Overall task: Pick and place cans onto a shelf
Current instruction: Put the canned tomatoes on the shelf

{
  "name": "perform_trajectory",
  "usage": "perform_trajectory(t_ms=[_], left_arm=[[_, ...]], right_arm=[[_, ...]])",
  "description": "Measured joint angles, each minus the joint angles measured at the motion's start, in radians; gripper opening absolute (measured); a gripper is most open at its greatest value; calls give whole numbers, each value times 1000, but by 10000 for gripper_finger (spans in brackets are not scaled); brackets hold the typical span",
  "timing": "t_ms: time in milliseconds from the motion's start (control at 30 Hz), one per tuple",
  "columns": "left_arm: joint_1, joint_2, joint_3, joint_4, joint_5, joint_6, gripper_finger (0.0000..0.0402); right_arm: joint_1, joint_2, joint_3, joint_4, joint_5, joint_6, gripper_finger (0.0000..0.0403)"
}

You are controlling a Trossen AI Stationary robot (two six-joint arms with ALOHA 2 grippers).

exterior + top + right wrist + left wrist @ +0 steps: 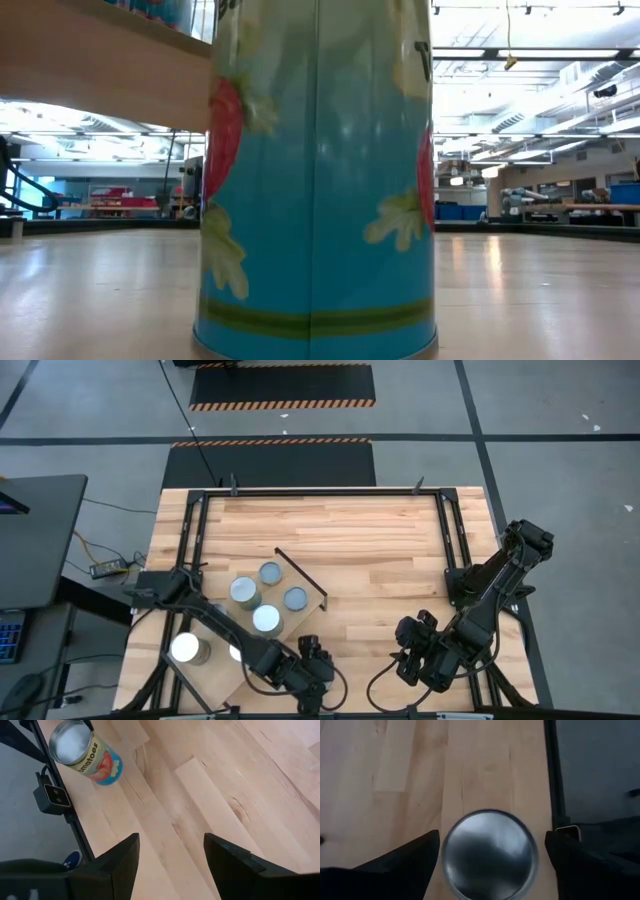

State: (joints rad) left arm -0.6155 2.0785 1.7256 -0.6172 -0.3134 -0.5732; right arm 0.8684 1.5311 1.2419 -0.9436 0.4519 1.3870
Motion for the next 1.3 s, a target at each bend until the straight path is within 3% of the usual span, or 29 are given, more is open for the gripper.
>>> perform_trajectory(t_ms=[833,1133,1300], left_arm=[[1,51,0,-38,-21,-14,368],[19,56,0,-23,57,-10,308],[11,30,78,-57,112,59,308]], right_arm=[[-1,0,0,1,0,1,229],[-7,4,0,24,0,1,229],[-8,6,0,29,0,0,229]])
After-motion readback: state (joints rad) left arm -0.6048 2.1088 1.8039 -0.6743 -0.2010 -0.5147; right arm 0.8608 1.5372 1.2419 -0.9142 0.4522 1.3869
